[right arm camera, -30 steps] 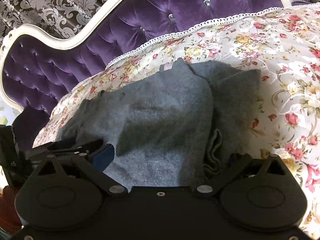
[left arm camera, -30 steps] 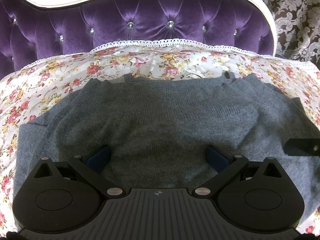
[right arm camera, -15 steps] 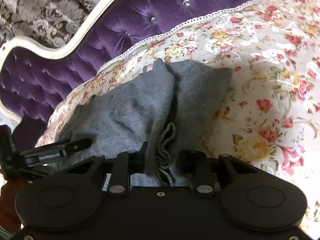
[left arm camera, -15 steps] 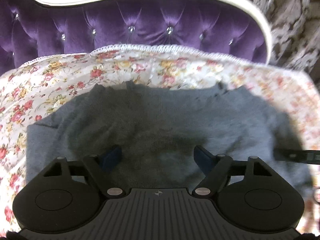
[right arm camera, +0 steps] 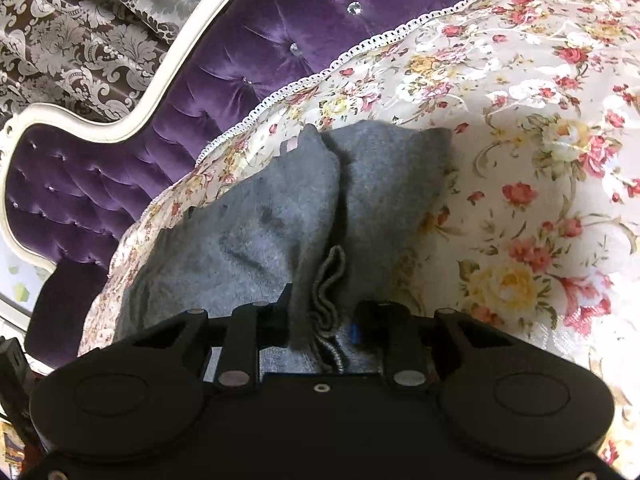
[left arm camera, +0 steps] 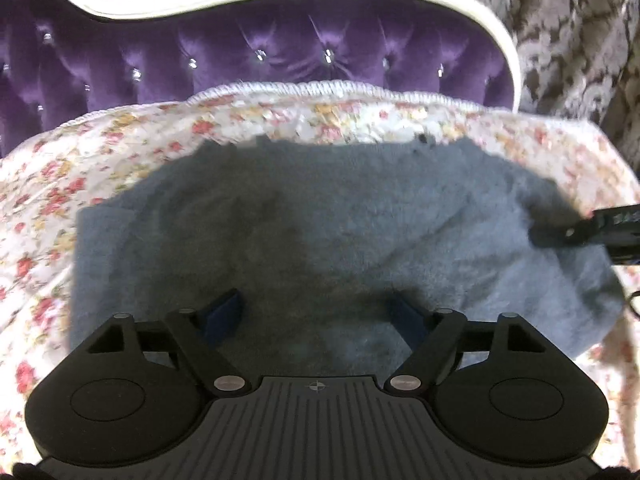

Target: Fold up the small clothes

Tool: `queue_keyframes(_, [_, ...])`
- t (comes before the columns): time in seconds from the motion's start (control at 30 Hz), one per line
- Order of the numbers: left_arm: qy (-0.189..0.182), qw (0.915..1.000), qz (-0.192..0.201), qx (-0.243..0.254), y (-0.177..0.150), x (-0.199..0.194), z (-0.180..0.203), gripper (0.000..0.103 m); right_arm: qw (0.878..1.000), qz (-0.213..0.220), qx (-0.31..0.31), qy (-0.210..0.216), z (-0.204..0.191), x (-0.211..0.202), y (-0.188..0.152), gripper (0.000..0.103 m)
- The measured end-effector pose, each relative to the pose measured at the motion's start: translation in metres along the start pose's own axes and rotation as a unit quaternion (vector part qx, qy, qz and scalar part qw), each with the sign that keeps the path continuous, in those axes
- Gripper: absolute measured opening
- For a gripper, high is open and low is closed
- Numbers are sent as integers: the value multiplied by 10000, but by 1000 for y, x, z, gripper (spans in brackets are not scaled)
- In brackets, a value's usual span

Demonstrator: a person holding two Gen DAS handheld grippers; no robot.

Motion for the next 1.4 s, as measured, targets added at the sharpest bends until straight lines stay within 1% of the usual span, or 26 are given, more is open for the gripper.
queue_keyframes(0.07, [74,9998,191,51,-9,-20,-4,79,9999,40,-89,-121,-4,-1,0,37])
queue_keyframes(0.13, [82,9995,301,38,-23,-38,-8,79,9990,136,-262,-326,-12,-4,-1,34])
queue_keyframes(0.27, [-5,9992,373,-147,-61,-67,-19,79,9959,402,-525,-617,-34,-9,-2,30])
queue_keyframes(0.37, [17,9987,398,-319,-90,-84,-27,79,9934,543,-725,-704,-62,-14,-4,30])
queue_keyframes(0.53, [-49,9972,350,-662,-129,-106,-38,79,9884,517,-1271,-648,-130,-7,-17,29])
queue_keyframes(0.63, [3,9960,373,-810,-146,-118,-44,79,9839,396,-1661,-524,-177,10,-36,29])
queue_keyframes(0.7, [-5,9950,389,-917,-155,-125,-49,79,9792,253,-1955,-470,-208,29,-54,29])
queue_keyframes(0.8, [-37,9942,385,-999,-165,-129,-52,79,9708,38,-2353,-465,-242,62,-83,29])
queue_keyframes(0.9, [-61,9935,381,-1069,-174,-131,-55,79,9617,-208,-2681,-539,-266,97,-116,29])
queue_keyframes(1.0, [-105,9929,442,-1097,-179,-136,-55,79,9479,-391,-3081,-717,-279,127,-146,30])
queue_keyframes(1.07, [-96,9930,467,-1081,-179,-139,-55,79,9437,-450,-3189,-756,-282,138,-160,37])
queue_keyframes(1.1, [-98,9929,481,-1080,-179,-139,-55,79,9436,-456,-3205,-695,-283,140,-164,44])
queue_keyframes(1.13, [-100,9928,492,-1086,-180,-140,-55,79,9447,-519,-3193,-545,-284,141,-168,51])
queue_keyframes(1.17, [-111,9927,493,-1096,-180,-140,-56,79,9467,-548,-3157,-320,-286,135,-171,52])
queue_keyframes(1.23, [-117,9925,486,-1114,-180,-138,-56,79,9510,-587,-3025,273,-295,124,-173,53])
queue_keyframes(1.27, [-117,9926,475,-1113,-180,-138,-56,79,9529,-526,-2943,520,-299,116,-171,55])
queue_keyframes(1.33, [-134,9925,487,-1114,-178,-139,-55,79,9557,-318,-2789,885,-304,95,-162,60])
queue_keyframes(1.4, [-169,9925,518,-1091,-174,-140,-54,79,9590,-29,-2637,1038,-302,74,-148,60])
Point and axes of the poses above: each gripper's, at about its wrist camera, not at the fingertips, and x roughly the way its jaws point, z to its right, y to its top, the point moved 7 cm from there along x, roughly the way its jaws point, and after that the axes turned 15 degrees about x, right-handed, at the moved point
